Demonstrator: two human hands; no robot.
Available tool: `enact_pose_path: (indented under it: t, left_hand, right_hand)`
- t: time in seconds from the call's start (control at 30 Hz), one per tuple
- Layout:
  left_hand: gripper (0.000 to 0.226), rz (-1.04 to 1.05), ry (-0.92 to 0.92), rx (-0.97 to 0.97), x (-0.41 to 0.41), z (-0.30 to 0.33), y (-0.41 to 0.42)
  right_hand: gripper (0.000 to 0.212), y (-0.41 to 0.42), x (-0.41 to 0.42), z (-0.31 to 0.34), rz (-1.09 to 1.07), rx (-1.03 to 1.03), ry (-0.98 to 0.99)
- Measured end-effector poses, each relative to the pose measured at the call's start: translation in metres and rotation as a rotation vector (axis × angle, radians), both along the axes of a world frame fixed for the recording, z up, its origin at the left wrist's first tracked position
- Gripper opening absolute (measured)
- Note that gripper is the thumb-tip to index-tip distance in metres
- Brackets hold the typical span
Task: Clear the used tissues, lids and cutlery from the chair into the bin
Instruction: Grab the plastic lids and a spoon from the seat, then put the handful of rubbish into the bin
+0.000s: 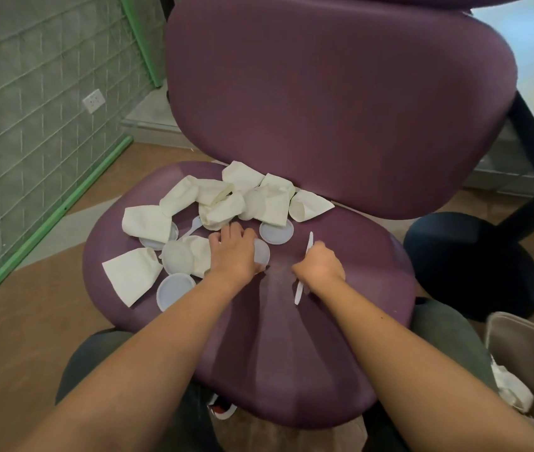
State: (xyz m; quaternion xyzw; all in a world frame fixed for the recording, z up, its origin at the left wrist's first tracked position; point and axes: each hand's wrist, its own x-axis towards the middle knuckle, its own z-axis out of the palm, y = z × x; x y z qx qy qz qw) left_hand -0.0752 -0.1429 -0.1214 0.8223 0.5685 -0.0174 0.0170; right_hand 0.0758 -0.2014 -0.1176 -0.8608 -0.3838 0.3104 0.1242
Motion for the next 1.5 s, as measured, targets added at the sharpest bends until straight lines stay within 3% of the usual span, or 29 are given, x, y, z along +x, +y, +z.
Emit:
enact_pose_path:
  t: [0.1,0.2,0.33,0.53,0.67,0.83,0.97,1.13,1.23,1.33,1.5]
  left_hand:
    - [0.039,-0.04,-0.066,-0.081,0.007,0.009,-0.01]
    - [0.044,-0.023,-0.349,-0.279,0.025,0.022,-0.026]
    - [0.05,0.055,-0.834,-0.589,0.087,0.04,-0.051]
    - [0.04,-0.003,-1.096,-0.729,0.184,0.06,-0.101]
    - [0.035,-0.069,-1.044,-0.812,0.242,0.06,-0.138]
    - [0.038,-0.225,-0.883,-0.905,0.296,0.047,-0.177]
    - [0.035,-0.356,-0.734,-0.912,0.318,0.035,-0.199]
    - [0.03,-0.381,-0.657,-0.92,0.336,0.018,-0.214]
    - [0.028,-0.372,-0.62,-0.926,0.344,0.012,-0.222]
    - [0.03,-0.378,-0.546,-0.872,0.35,0.004,-0.226]
    - [0.033,-0.389,-0.536,-0.76,0.346,0.0,-0.221]
  right_hand:
    - [0.039,-0.012,0.009,0.005,-0.101,0.046,0.147]
    - [0.023,-0.034,0.026,0.013,-0.193,0.112,0.33]
    - [0.012,-0.078,0.069,0.027,-0.339,0.325,0.373]
    - [0.011,-0.153,0.14,0.043,-0.583,0.479,0.411]
    - [0.015,-0.21,0.185,0.038,-0.751,0.513,0.354]
    - [0.002,-0.273,0.229,0.007,-0.854,0.401,0.22]
    - [0.02,-0.3,0.245,-0.01,-0.87,0.324,0.259]
    - [0.031,-0.301,0.251,-0.003,-0.931,0.598,0.546]
    - [0.031,-0.302,0.252,-0.002,-0.87,0.621,0.479]
    - [0.032,-0.305,0.26,-0.014,-0.891,0.527,0.389]
    - [0.038,-0.313,0.266,-0.035,-0.707,0.11,0.298]
